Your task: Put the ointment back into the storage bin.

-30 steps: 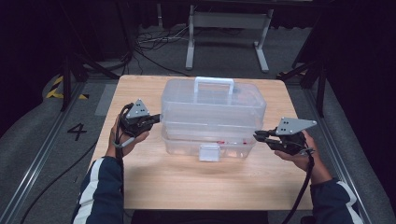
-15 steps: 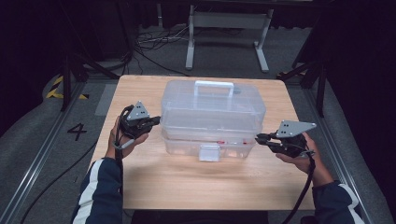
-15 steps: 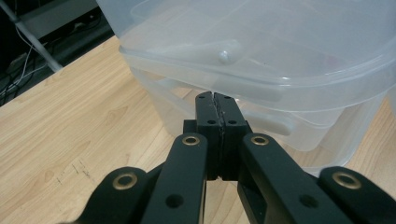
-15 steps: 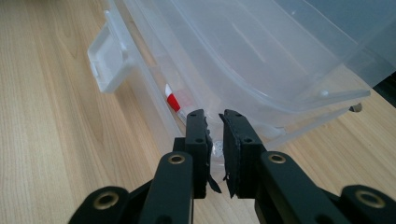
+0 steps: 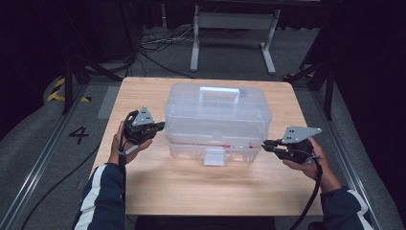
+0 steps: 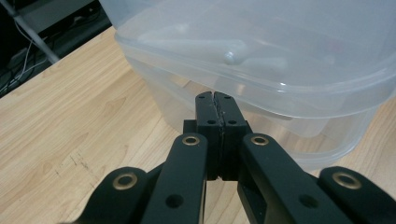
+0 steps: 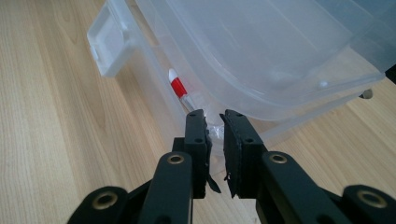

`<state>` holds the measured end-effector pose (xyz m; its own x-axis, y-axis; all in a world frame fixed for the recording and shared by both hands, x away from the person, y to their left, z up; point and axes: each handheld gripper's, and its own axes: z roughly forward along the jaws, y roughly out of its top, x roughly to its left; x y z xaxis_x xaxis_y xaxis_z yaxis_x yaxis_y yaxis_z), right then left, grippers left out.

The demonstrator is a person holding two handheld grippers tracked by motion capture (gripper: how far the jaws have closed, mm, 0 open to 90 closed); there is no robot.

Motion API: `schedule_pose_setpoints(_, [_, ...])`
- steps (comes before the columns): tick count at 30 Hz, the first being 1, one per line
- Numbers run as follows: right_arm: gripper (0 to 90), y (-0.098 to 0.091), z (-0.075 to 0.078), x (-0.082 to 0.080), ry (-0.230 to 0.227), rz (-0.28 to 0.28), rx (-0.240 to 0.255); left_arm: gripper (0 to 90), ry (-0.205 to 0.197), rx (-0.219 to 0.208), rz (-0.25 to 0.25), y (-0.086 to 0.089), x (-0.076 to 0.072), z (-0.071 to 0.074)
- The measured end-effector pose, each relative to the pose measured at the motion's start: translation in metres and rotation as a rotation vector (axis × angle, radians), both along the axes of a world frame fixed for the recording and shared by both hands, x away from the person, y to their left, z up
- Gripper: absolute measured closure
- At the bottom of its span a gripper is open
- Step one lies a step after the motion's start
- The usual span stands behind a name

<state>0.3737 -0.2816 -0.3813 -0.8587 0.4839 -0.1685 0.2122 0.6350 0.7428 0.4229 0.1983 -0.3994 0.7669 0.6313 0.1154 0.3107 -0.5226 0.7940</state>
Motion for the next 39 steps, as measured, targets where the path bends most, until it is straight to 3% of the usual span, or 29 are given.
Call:
schedule_pose_setpoints(4, [80.1, -0.001, -0.007, 0.000, 0.024, 0.000, -0.047, 90.0, -0.007, -0.058, -0.012, 0.003, -0.001, 0.003])
schedule_pose_setpoints(6, [80.1, -0.001, -0.013, 0.000, 0.031, -0.010, -0.081, 90.0, -0.009, -0.030, -0.012, 0.001, -0.001, 0.002])
schedule_pose_setpoints(8, [80.2, -0.002, -0.015, 0.000, 0.032, -0.012, -0.077, 90.0, -0.004, -0.017, -0.013, 0.000, -0.001, 0.001])
schedule_pose_setpoints(10, [80.1, -0.007, -0.015, 0.001, 0.046, -0.024, -0.027, 90.0, 0.002, -0.015, -0.010, 0.000, 0.000, -0.001])
schedule_pose_setpoints(12, [80.2, -0.008, -0.014, 0.002, 0.041, -0.033, -0.019, 90.0, 0.003, -0.008, -0.010, -0.001, 0.000, -0.002])
schedule_pose_setpoints(24, [78.3, -0.009, -0.014, 0.003, 0.034, -0.038, -0.014, 89.3, 0.015, 0.024, -0.003, 0.000, -0.002, -0.008])
schedule_pose_setpoints(34, [72.2, -0.008, -0.010, 0.001, 0.016, -0.035, -0.037, 77.4, 0.010, 0.126, -0.045, -0.001, -0.024, -0.012])
schedule_pose_setpoints(39, [68.6, -0.010, -0.009, -0.001, 0.005, -0.054, -0.043, 70.7, 0.030, 0.169, -0.082, -0.003, -0.036, -0.016])
